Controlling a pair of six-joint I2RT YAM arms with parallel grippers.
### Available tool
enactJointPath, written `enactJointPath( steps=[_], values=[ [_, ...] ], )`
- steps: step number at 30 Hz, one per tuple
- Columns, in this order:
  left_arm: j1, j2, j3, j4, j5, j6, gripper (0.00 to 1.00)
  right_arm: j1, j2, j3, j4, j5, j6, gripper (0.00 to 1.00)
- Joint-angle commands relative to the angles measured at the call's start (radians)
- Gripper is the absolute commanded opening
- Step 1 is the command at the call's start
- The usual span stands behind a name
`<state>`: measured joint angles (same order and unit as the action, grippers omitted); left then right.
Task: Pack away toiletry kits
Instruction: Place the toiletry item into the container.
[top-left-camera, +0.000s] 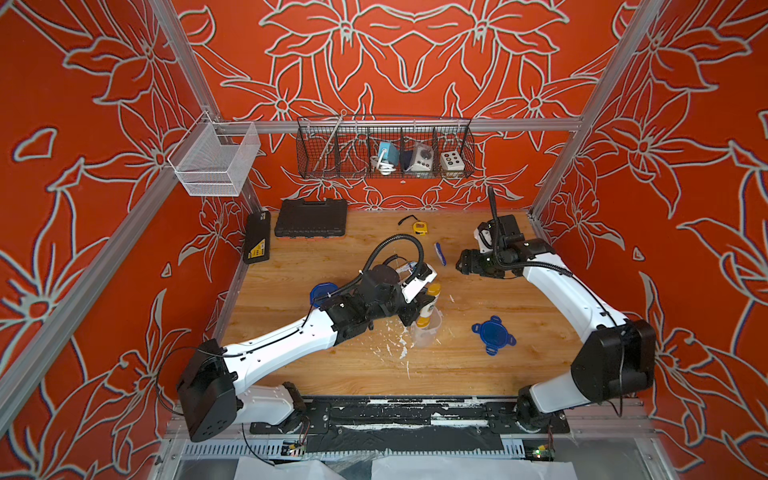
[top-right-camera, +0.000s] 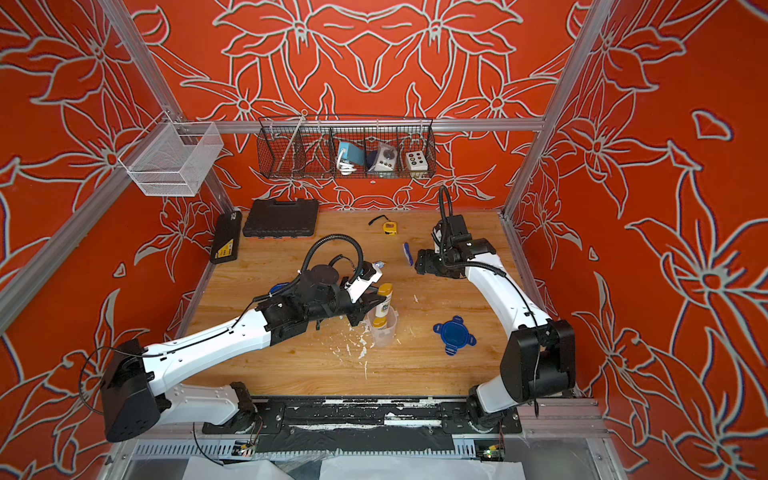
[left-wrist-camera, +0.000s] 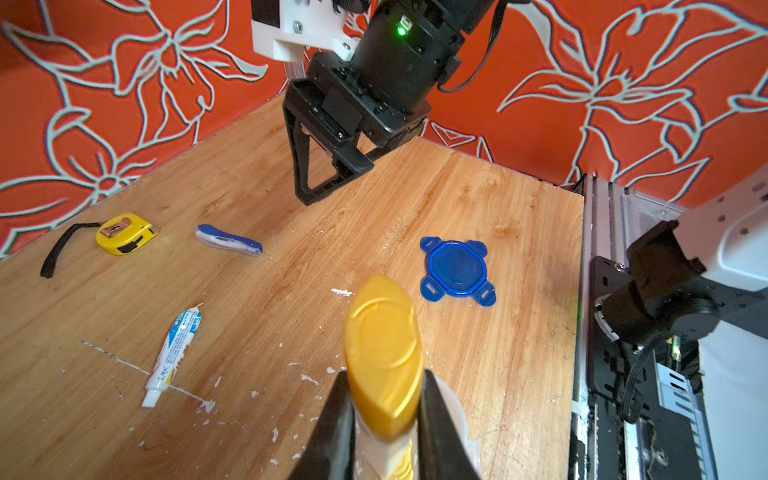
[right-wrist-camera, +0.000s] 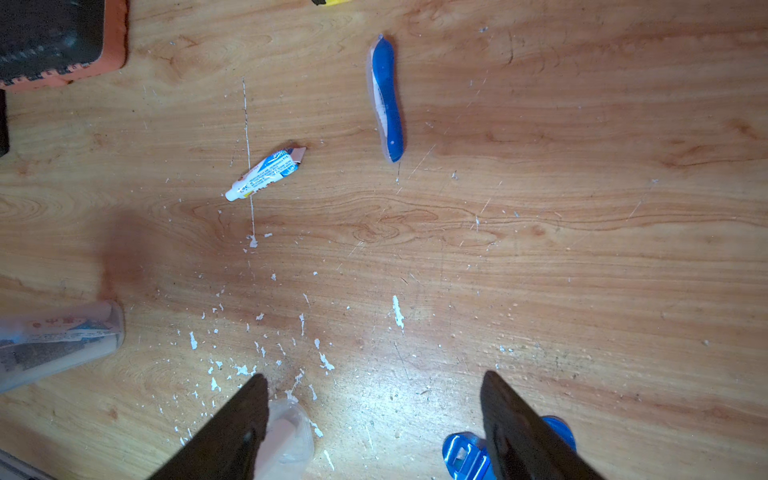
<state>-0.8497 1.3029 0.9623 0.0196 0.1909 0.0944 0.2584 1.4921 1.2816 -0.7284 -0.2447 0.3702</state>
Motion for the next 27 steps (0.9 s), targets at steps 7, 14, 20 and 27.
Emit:
enactJointPath(
  steps=[7,14,20,27],
  values=[
    [0.012,0.040,0.008,0.074,-0.035,0.062,0.00,0.007,-0.023,0.007,-0.009,0.002,0.003,0.81],
    [0.013,0.045,-0.009,0.100,-0.044,0.077,0.00,0.008,-0.019,0.008,-0.010,0.001,0.006,0.81],
    [0.014,0.048,-0.041,0.113,-0.044,0.094,0.00,0.010,-0.016,0.016,-0.014,0.004,0.004,0.81],
    [0.012,0.049,-0.056,0.127,-0.038,0.086,0.00,0.012,-0.010,0.017,-0.014,0.004,0.006,0.80]
  ],
)
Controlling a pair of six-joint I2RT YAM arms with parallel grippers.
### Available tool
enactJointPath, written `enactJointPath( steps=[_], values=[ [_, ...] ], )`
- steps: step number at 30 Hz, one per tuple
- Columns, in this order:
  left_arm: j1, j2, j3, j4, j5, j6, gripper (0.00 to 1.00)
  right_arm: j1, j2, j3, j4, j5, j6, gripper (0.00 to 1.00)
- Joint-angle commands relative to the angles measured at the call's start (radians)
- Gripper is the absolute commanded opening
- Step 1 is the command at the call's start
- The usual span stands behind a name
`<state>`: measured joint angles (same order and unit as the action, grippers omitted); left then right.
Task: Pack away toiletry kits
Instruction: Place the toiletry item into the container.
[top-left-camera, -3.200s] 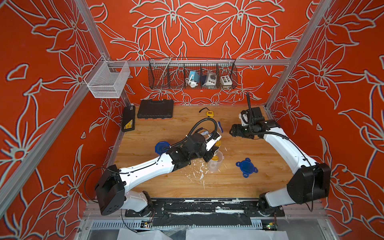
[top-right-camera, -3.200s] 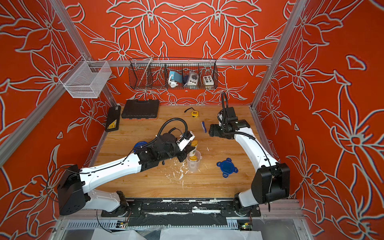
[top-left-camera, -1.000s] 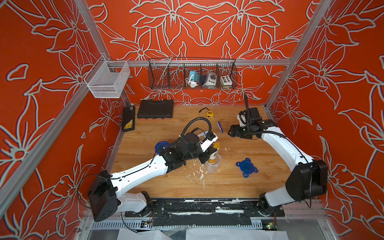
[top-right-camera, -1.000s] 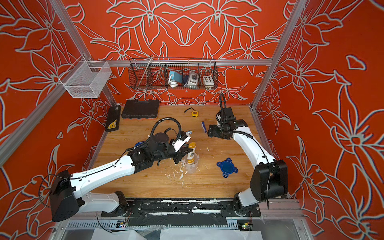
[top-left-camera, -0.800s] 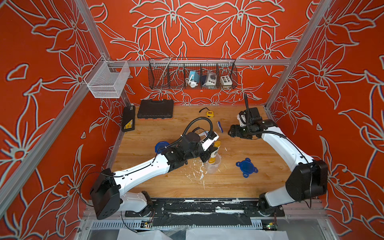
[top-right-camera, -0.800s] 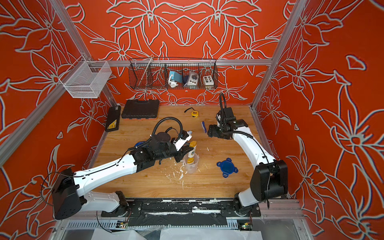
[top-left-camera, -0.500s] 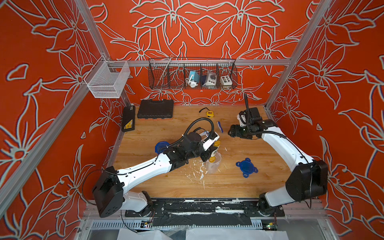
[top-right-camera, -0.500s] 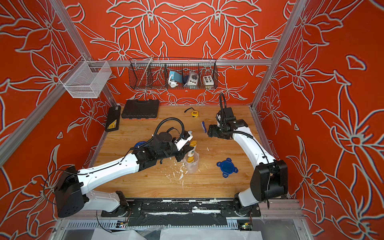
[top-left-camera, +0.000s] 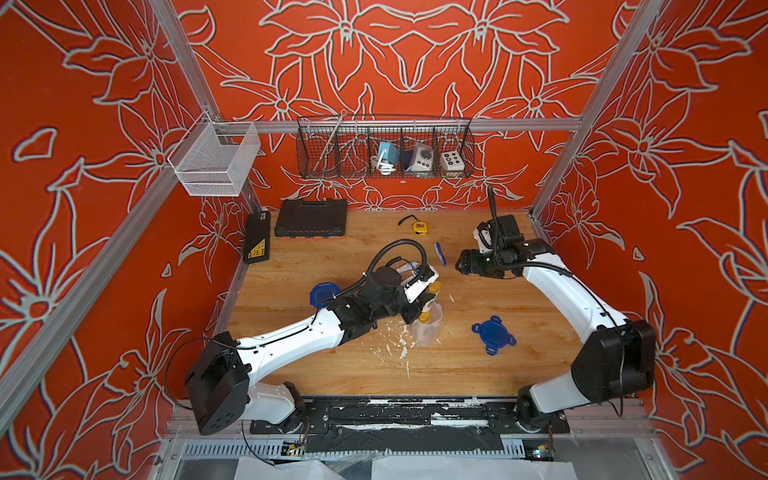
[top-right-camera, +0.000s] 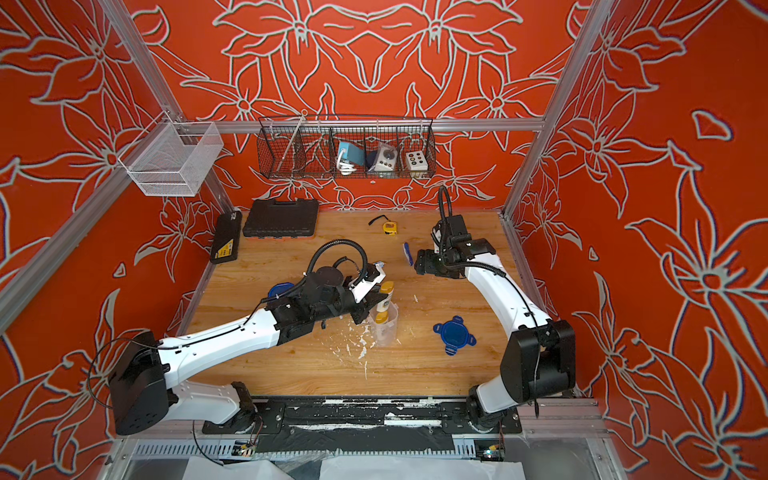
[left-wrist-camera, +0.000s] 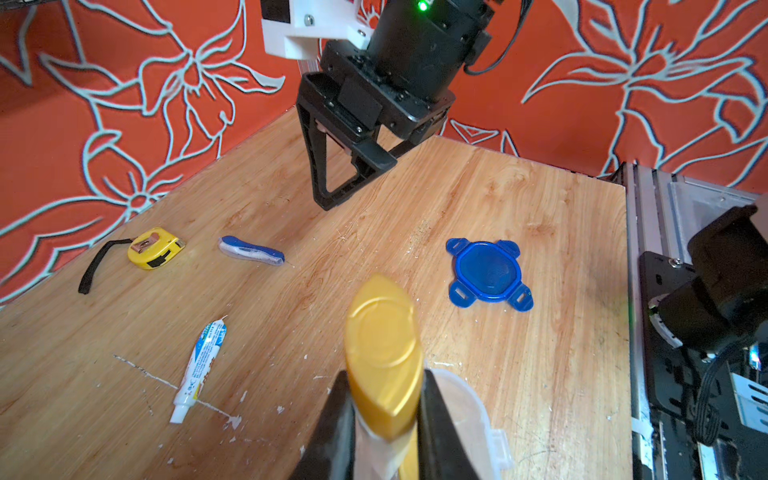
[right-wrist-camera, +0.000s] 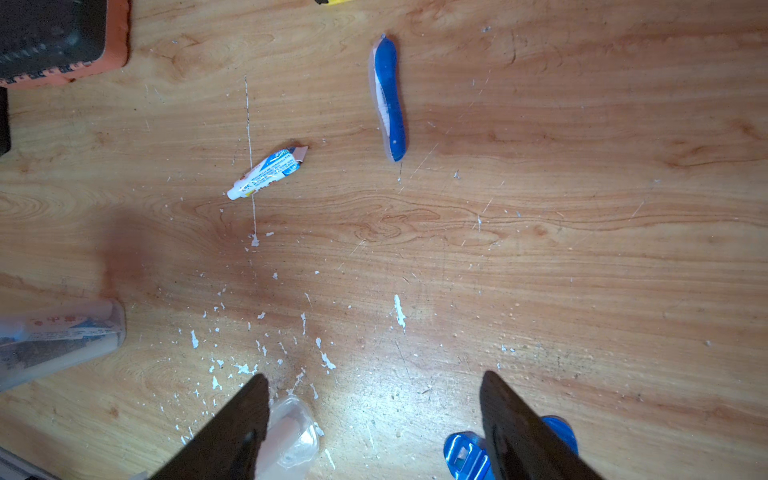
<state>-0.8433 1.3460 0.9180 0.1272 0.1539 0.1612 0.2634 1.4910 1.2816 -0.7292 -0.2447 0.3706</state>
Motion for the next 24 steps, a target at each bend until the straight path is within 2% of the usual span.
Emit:
enactJointPath(
  steps=[1,8,24],
  values=[
    [0.006,0.005,-0.014,0.021,0.004,0.015,0.00,0.009,-0.008,0.017,-0.013,0.004,0.005,0.81],
    [0.007,0.002,0.012,0.009,0.136,-0.060,0.00,0.011,0.000,0.030,-0.016,0.002,0.004,0.80],
    [0.007,-0.045,0.023,-0.011,0.203,-0.110,0.00,0.018,0.010,0.041,-0.017,0.000,0.001,0.80]
  ],
)
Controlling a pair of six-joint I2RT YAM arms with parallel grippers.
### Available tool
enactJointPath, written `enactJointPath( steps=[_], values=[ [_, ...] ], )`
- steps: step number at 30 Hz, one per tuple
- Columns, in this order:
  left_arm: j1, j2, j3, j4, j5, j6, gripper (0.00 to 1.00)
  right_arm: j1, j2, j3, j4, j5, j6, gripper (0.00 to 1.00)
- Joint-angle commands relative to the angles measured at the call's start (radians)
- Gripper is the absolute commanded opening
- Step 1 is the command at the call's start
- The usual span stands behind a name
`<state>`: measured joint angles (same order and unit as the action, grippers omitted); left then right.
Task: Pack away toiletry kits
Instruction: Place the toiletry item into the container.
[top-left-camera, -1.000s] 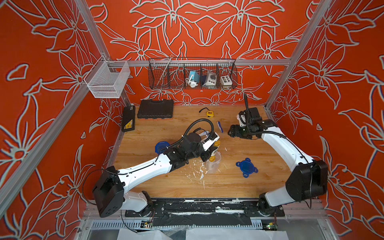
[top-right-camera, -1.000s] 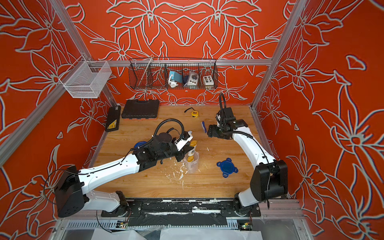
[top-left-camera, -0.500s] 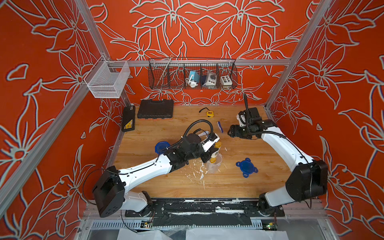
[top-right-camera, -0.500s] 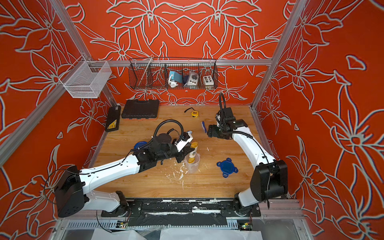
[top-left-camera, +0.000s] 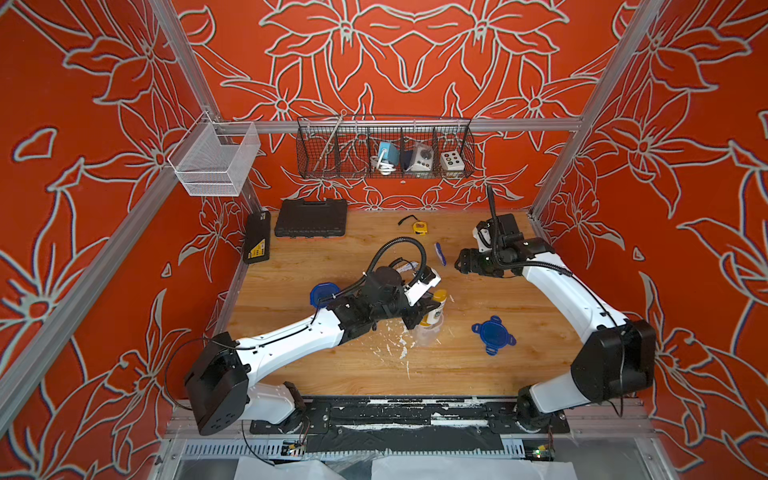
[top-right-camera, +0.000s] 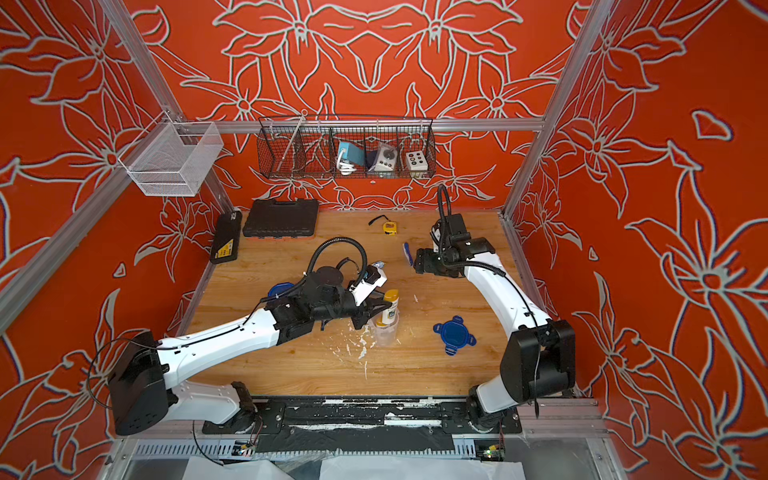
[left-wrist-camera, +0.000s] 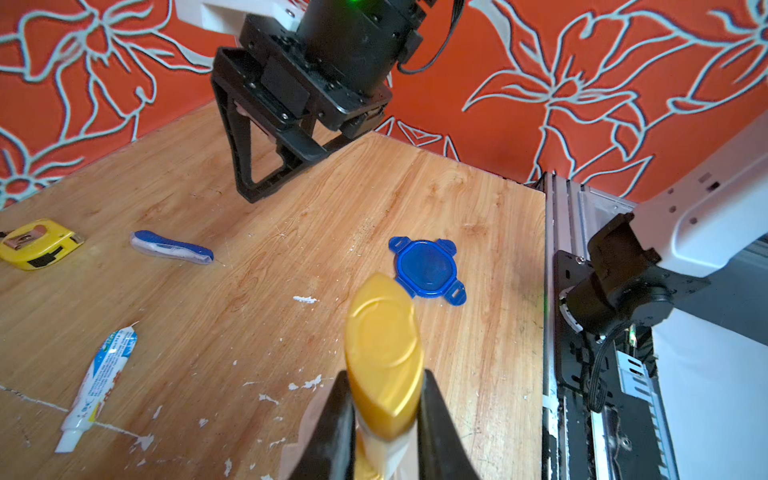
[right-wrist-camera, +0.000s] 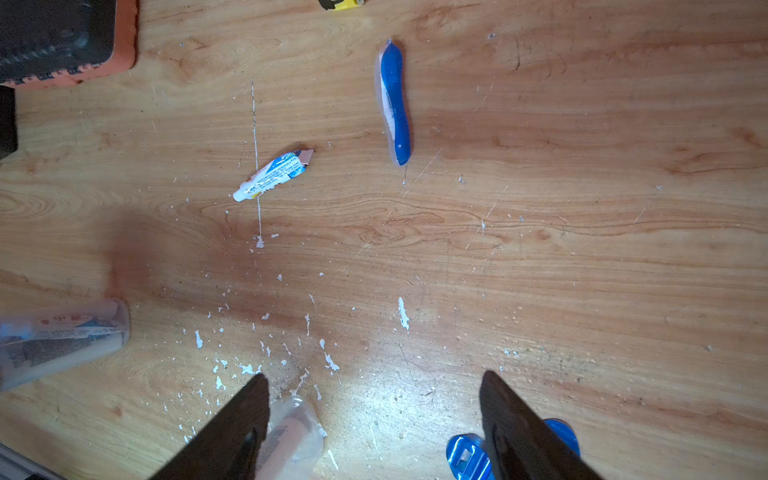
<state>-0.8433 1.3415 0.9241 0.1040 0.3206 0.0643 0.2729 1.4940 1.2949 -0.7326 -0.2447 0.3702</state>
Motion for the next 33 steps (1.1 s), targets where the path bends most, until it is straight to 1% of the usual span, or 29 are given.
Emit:
enactJointPath(
  steps=[1,11,22,23,24,26,29,33],
  values=[
    [0.006,-0.039,0.020,0.010,0.038,-0.015,0.00,0.009,0.008,0.026,-0.012,-0.001,0.001,0.80],
    [0.006,-0.034,0.007,-0.043,0.089,0.013,0.00,0.010,0.002,0.020,-0.012,0.005,0.001,0.80],
    [0.006,-0.024,-0.060,-0.012,0.040,0.044,0.00,0.011,0.002,0.020,-0.011,0.007,0.005,0.80],
    [0.006,-0.021,-0.063,-0.007,0.035,0.043,0.01,0.011,0.002,0.020,-0.010,0.007,0.006,0.80],
    [0.006,-0.022,-0.066,-0.001,0.035,0.043,0.07,0.011,0.003,0.020,-0.010,0.006,0.005,0.80],
    [0.006,-0.025,-0.068,0.004,0.040,0.039,0.24,0.010,0.002,0.018,-0.010,0.010,0.005,0.80],
    [0.006,-0.030,-0.064,-0.004,0.046,0.033,0.41,0.011,0.004,0.019,-0.005,0.013,0.006,0.80],
    [0.006,-0.044,-0.073,-0.009,0.038,0.028,0.51,0.011,0.033,0.037,0.014,0.009,0.014,0.80]
  ],
)
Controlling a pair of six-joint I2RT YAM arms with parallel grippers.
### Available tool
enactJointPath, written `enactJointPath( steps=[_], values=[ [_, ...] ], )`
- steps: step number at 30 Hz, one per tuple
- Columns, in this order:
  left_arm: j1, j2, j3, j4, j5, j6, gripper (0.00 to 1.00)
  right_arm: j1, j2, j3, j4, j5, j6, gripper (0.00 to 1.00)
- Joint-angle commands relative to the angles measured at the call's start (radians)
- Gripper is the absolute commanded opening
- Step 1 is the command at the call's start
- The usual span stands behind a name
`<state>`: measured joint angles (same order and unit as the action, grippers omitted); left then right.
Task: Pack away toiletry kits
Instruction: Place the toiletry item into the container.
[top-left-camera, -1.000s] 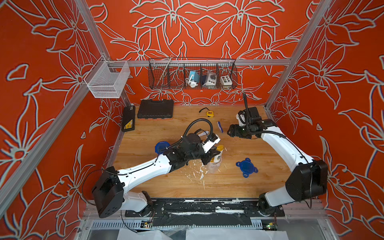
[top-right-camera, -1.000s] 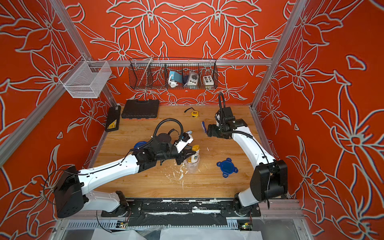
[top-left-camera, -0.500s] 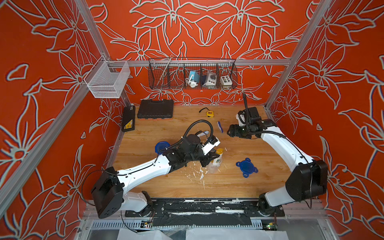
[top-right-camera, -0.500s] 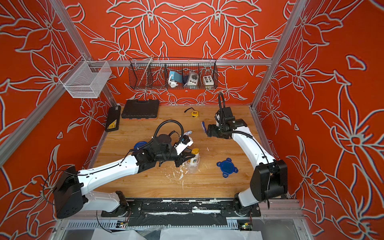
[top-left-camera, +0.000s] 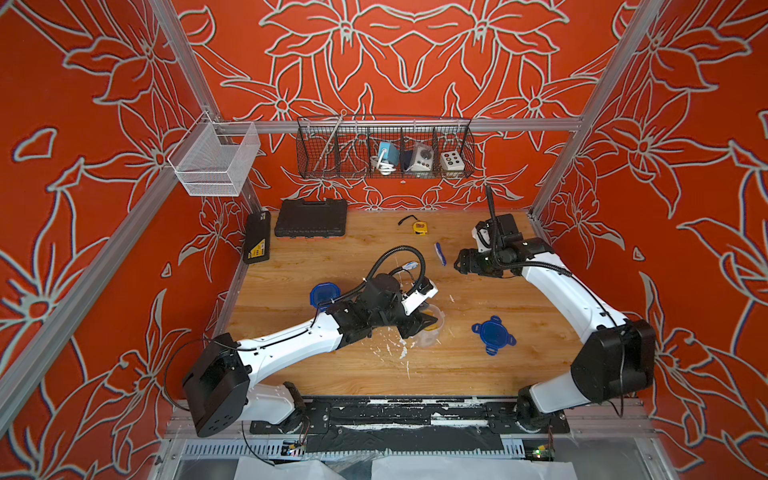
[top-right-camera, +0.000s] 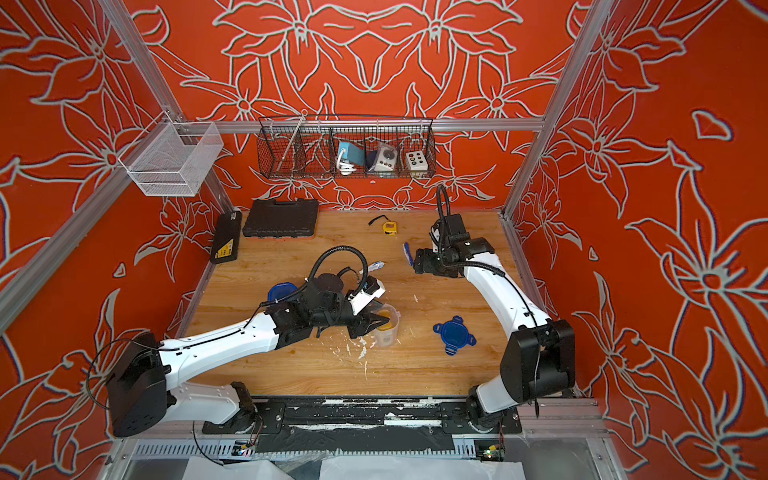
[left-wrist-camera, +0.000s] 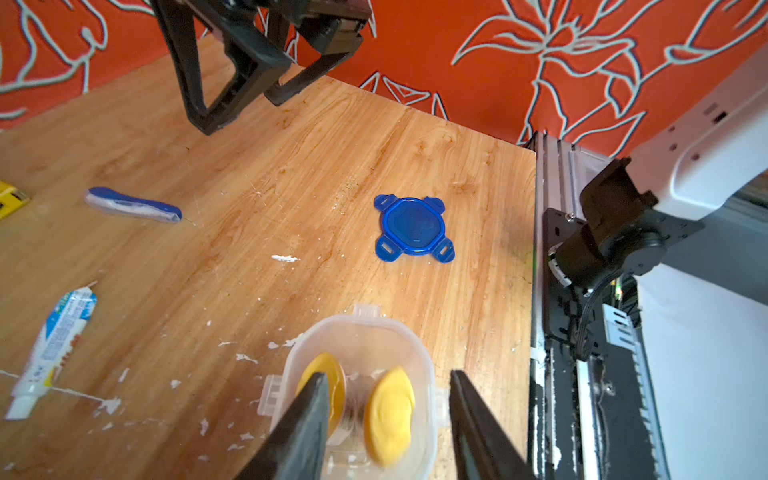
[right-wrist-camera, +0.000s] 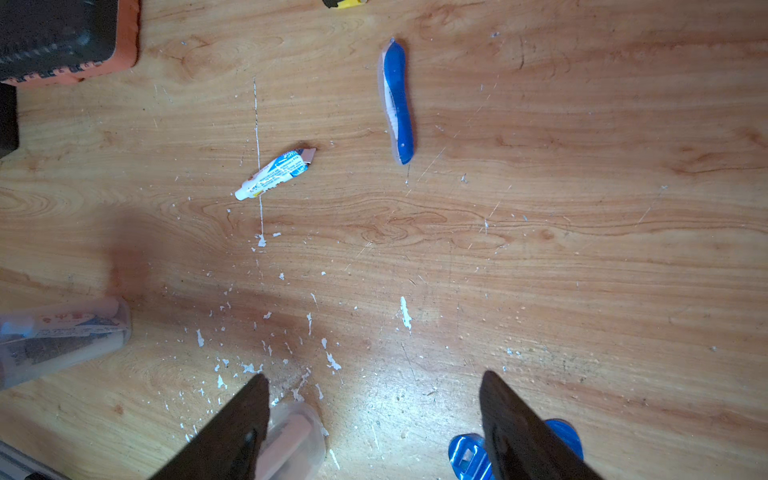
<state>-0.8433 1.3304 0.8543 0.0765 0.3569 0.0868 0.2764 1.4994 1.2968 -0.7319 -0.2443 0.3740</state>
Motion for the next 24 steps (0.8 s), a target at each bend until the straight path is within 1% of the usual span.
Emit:
enactJointPath(
  steps=[1,5,9,10,14,19,24],
  values=[
    [0.006,-0.036,-0.003,0.015,0.001,0.004,0.52,0.008,0.042,0.043,0.023,0.005,0.014,0.80],
    [0.006,-0.052,0.004,-0.002,0.000,-0.013,0.55,0.007,0.122,0.075,0.085,0.009,0.016,0.80],
    [0.006,-0.056,0.039,-0.046,0.026,-0.043,0.61,0.009,0.274,0.171,0.122,0.006,0.005,0.78],
    [0.006,-0.057,0.049,-0.062,0.032,-0.056,0.63,0.009,0.318,0.203,0.126,0.010,0.001,0.77],
    [0.014,-0.099,0.060,-0.093,0.032,-0.139,0.79,0.009,0.464,0.303,0.128,0.025,-0.014,0.75],
    [0.103,-0.191,0.042,-0.121,0.074,-0.285,0.89,0.016,0.609,0.409,0.098,0.048,-0.033,0.74],
    [0.181,-0.266,0.029,-0.122,0.076,-0.391,0.91,0.038,0.702,0.537,0.027,0.115,-0.072,0.72]
  ],
)
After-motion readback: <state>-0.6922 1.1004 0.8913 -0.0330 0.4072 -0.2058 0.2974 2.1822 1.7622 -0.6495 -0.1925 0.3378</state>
